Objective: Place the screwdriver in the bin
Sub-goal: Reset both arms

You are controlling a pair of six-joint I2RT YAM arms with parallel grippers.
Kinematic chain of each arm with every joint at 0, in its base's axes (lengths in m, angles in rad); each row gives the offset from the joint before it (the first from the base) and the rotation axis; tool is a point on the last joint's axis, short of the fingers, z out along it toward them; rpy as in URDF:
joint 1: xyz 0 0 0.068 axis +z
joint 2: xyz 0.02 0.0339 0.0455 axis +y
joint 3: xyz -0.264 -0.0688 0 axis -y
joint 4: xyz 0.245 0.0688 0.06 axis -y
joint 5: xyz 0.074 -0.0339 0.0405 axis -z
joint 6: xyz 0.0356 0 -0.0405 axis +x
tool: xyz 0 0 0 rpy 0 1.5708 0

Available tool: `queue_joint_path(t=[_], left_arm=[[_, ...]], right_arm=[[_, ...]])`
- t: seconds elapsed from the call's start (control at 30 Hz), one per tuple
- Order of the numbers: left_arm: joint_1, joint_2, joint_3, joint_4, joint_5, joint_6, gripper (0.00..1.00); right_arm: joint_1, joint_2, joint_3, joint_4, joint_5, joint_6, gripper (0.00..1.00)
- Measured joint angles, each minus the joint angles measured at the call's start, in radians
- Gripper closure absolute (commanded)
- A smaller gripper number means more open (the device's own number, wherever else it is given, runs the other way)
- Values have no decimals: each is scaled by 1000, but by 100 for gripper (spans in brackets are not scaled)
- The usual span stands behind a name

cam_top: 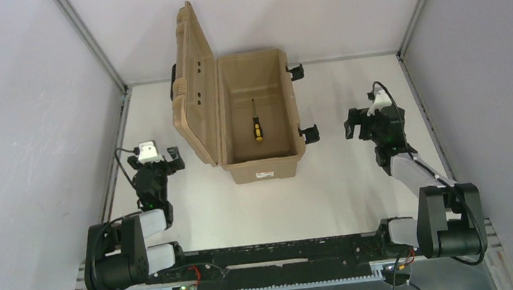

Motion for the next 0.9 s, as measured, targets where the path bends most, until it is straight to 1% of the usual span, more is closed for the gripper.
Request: queue_joint_path(t=[0.2, 0.4, 0.5, 0.7, 0.9], left_arm=[[0, 0, 0, 0, 0, 0, 0], [0, 0, 0, 0, 0, 0, 0], [0, 0, 0, 0, 0, 0, 0], [0, 0, 0, 0, 0, 0, 0], [0, 0, 0, 0, 0, 0, 0]], right_arm=[[-42, -3, -102, 151, -42, 15, 0], [-56, -3, -241, 348, -77, 32, 1], [-56, 2, -291, 409, -84, 40, 0], [-56, 57, -294, 511, -91, 42, 0], [-56, 83, -294, 542, -91, 42, 0]])
